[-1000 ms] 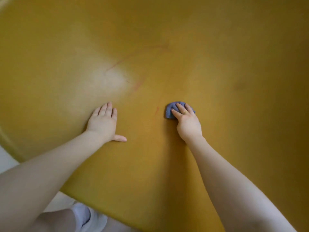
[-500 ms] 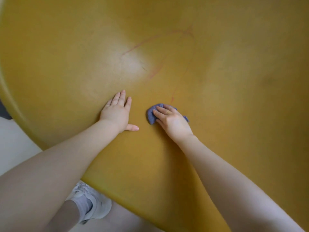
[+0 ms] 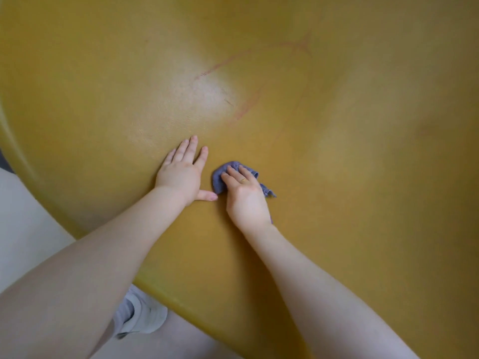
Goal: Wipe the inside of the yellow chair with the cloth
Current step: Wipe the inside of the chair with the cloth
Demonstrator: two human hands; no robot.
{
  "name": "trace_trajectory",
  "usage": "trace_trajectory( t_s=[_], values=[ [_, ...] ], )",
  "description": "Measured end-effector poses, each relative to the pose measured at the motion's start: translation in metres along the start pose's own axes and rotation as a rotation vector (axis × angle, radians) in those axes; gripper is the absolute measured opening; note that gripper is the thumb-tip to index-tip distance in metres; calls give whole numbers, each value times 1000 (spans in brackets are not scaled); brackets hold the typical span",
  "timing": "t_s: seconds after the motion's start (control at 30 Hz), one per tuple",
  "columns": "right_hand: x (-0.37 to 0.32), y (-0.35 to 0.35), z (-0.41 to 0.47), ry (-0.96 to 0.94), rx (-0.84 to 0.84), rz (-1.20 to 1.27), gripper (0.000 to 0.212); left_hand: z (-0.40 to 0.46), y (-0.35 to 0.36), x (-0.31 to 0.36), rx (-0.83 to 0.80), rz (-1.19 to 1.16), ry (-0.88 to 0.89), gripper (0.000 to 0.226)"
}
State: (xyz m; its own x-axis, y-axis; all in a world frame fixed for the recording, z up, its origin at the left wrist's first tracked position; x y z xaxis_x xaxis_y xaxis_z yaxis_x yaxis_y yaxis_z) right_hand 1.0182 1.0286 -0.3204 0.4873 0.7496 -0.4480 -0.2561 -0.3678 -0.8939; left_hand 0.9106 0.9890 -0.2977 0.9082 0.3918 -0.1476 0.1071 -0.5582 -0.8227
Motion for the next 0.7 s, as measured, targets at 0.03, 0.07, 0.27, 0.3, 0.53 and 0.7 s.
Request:
trace_trajectory(
  t_s=[0.03, 0.07, 0.27, 0.3, 0.53, 0.7],
  values=[
    [3, -1, -1, -57, -37, -28, 34, 1, 0, 0, 0, -6, 0, 109],
    [13, -4, -2, -112, -45, -73, 36, 1, 0, 0, -2, -5, 1, 109],
    [129, -59, -5, 265, 87, -165, 44, -1, -1, 0, -32, 21, -2, 109],
    [139, -65, -5, 353, 121, -131, 47, -2, -2, 0, -39, 38, -6, 109],
    [58, -21, 11, 388, 112, -13, 50, 4, -19, 14, -27, 250, -47, 122],
    [30, -6, 5, 148, 24, -59, 44, 19, -37, 19, 51, 360, 120, 104]
  ],
)
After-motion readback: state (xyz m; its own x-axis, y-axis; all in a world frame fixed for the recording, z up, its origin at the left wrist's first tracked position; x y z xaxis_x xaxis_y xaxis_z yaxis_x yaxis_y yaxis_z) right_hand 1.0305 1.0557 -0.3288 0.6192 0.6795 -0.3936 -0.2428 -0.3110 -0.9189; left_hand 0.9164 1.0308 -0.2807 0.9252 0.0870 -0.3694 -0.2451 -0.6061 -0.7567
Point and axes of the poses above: each hand's wrist, its own z-axis towards the middle knuckle, its own y-axis out of the palm, x = y × z, the point moved 5 cm from there along z, towards the middle knuckle, and after that the axes turned 12 degrees about -x, right-handed, at the moved point
